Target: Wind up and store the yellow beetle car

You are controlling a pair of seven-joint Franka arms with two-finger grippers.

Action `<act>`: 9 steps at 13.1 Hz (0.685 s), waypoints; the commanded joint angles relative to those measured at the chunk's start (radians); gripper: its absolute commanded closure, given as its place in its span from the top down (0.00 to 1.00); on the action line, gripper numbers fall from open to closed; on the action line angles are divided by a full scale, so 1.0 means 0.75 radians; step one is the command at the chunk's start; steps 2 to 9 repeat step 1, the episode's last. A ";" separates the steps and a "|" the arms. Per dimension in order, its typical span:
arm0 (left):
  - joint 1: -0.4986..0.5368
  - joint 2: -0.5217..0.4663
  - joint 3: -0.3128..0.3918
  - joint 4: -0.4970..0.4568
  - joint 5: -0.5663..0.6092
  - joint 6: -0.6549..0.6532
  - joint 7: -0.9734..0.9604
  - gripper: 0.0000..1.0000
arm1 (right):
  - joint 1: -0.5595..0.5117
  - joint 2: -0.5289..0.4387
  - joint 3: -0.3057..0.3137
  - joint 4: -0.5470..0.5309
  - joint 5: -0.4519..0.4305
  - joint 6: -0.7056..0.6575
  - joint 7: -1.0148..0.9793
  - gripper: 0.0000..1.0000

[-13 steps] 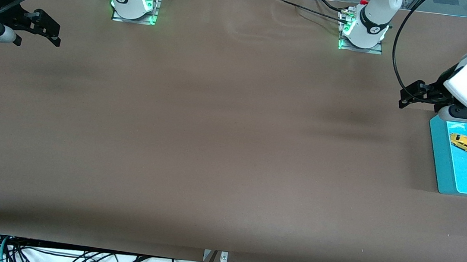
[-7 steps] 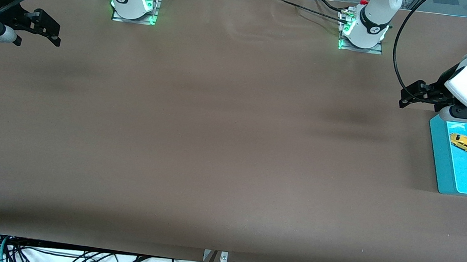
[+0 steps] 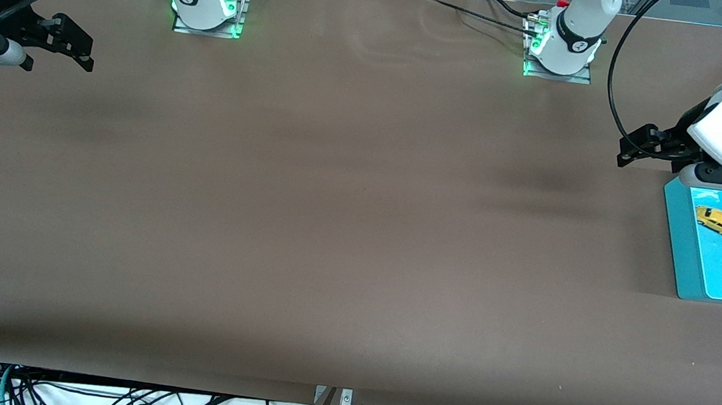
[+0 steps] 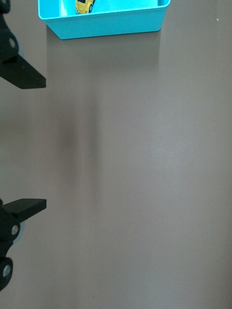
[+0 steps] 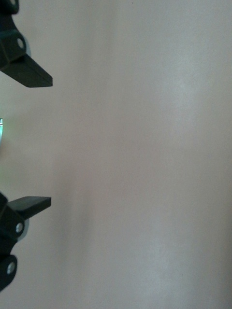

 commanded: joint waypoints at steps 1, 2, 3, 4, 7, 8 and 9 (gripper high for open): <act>0.009 -0.003 -0.002 0.008 -0.027 -0.017 -0.002 1.00 | 0.001 0.009 -0.001 0.033 0.000 -0.032 -0.015 1.00; 0.009 -0.003 -0.002 0.008 -0.027 -0.017 -0.002 1.00 | 0.001 0.009 -0.001 0.033 0.000 -0.032 -0.015 1.00; 0.009 -0.003 -0.002 0.008 -0.027 -0.017 -0.002 1.00 | 0.001 0.009 -0.001 0.033 0.000 -0.032 -0.015 1.00; 0.009 -0.003 -0.002 0.008 -0.027 -0.017 -0.002 1.00 | 0.001 0.009 -0.001 0.033 0.000 -0.032 -0.015 1.00; 0.009 -0.003 -0.002 0.008 -0.027 -0.017 -0.002 1.00 | 0.001 0.009 -0.001 0.033 0.000 -0.032 -0.015 1.00; 0.009 -0.003 -0.002 0.008 -0.027 -0.017 -0.002 1.00 | 0.001 0.009 -0.001 0.033 0.000 -0.032 -0.015 1.00; 0.009 -0.003 -0.002 0.008 -0.027 -0.017 -0.002 1.00 | 0.001 0.009 -0.001 0.033 0.000 -0.032 -0.015 1.00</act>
